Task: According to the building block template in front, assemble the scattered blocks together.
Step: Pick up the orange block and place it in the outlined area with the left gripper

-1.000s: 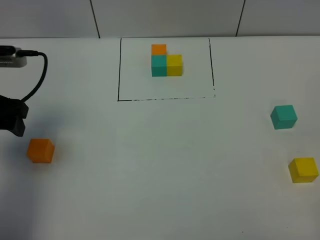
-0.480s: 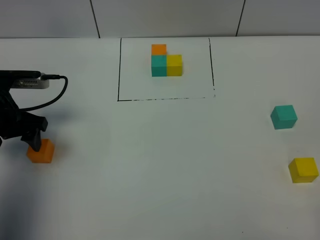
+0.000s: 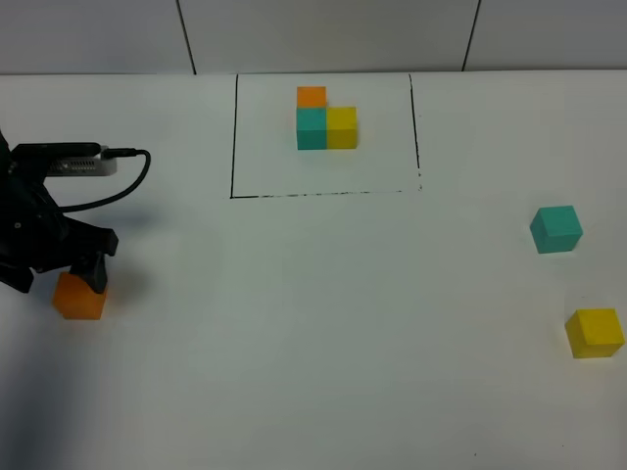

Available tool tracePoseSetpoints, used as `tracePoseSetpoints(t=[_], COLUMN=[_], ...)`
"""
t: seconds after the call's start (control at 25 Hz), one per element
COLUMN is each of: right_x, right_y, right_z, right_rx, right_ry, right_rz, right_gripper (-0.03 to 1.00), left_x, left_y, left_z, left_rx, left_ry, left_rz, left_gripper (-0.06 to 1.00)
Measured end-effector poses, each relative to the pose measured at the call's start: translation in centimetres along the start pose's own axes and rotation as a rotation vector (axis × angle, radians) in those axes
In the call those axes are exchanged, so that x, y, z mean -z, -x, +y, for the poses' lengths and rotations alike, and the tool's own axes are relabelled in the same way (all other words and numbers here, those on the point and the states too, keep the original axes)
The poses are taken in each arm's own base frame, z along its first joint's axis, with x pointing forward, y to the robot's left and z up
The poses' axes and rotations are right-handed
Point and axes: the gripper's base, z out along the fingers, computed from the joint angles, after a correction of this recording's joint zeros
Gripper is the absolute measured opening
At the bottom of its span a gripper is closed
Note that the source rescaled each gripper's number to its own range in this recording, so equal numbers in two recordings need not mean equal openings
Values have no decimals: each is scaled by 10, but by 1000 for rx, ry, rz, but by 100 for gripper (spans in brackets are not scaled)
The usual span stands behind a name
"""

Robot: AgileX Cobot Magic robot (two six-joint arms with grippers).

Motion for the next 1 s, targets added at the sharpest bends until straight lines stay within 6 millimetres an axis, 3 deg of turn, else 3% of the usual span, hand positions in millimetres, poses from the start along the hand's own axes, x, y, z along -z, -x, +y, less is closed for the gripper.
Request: tracePoseSetpoints(t=[0.44, 0.68, 0.8, 0.84, 0.96, 1.0], right_x=[0, 0, 0, 0, 0, 0], right_y=[0, 0, 0, 0, 0, 0], right_z=[0, 0, 0, 0, 0, 0], right_rx=[-1, 0, 0, 0, 0, 0], right_ry=[0, 0, 0, 0, 0, 0], right_rz=[0, 0, 0, 0, 0, 0], right_gripper=[0, 0, 0, 0, 0, 0], left_x=[-20, -28, -28, -28, -28, -28], left_y=[6, 7, 8, 9, 12, 12], left_z=[-5, 0, 0, 0, 0, 0], left_rx=[18, 34, 40, 40, 39, 39], left_ry=[16, 66, 66, 65, 63, 63], left_rz=[15, 35, 20, 11, -17, -24], left_gripper=[89, 82, 66, 57, 19, 2])
